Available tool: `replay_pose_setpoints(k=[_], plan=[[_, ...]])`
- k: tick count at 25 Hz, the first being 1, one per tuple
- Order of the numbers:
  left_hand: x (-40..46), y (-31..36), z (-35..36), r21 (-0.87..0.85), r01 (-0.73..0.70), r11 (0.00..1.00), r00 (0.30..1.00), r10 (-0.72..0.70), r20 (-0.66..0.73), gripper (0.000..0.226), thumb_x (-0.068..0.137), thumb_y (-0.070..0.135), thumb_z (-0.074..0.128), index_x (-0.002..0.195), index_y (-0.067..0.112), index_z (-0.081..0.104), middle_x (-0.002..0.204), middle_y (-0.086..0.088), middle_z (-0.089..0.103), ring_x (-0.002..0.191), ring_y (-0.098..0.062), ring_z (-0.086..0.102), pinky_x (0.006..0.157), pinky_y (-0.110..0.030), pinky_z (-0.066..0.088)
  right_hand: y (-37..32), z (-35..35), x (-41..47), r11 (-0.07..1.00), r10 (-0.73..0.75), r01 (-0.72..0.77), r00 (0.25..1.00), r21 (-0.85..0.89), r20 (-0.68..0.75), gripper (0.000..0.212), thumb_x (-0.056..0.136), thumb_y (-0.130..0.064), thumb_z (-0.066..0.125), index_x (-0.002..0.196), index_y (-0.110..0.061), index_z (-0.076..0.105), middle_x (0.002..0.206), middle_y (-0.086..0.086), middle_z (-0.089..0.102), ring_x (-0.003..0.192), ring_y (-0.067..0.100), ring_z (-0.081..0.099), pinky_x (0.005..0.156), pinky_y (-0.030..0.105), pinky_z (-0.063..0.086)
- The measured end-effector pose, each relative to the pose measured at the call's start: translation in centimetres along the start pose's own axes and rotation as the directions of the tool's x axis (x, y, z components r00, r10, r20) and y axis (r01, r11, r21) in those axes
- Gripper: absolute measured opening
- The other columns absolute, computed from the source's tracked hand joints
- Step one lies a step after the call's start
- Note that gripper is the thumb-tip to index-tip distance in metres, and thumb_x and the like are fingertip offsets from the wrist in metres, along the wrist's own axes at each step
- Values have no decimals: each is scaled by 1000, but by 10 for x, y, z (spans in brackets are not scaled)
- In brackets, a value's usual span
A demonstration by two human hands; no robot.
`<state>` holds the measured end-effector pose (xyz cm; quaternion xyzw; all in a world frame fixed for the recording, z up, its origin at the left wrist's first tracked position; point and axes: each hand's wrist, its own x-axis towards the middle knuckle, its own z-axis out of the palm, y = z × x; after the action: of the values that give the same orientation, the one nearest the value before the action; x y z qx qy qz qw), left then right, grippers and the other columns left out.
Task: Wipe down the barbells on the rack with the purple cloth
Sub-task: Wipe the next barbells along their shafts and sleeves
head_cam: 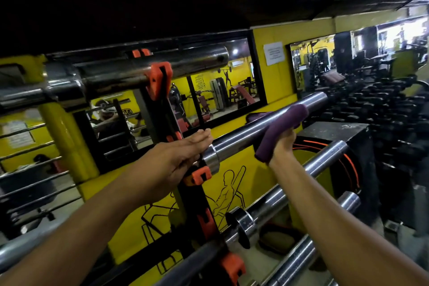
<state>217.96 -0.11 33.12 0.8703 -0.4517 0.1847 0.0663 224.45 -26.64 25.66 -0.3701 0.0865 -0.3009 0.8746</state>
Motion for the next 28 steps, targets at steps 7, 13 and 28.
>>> replay_pose_setpoints(k=[7, 13, 28], plan=[[-12, -2, -12, 39, 27, 999, 992, -31, 120, 56, 106, 20, 38, 153, 45, 20, 155, 39, 7, 141, 20, 6, 115, -8, 8, 27, -18, -33, 980, 96, -77, 990, -186, 100, 66, 98, -66, 35, 121, -9, 57, 110, 22, 69, 98, 39, 68, 90, 52, 58], [-53, -21, -13, 125, 49, 991, 988, -66, 140, 52, 100, 43, 26, 146, 64, 11, 151, 45, 12, 144, 8, 25, 119, -35, 33, 43, 9, -97, 948, 89, -17, 973, -319, 211, 37, 110, -43, 26, 117, -14, 49, 89, 2, 59, 77, 12, 60, 66, 28, 48], [-48, -19, -14, 61, 67, 996, 992, -73, 101, 51, 98, 39, 31, 148, 51, 31, 145, 49, 21, 139, 15, 25, 116, -24, 30, -17, -54, -84, 612, -48, 339, 918, -714, 395, 35, 107, -39, 42, 89, -18, 62, 68, -6, 63, 57, 6, 59, 48, 12, 42]])
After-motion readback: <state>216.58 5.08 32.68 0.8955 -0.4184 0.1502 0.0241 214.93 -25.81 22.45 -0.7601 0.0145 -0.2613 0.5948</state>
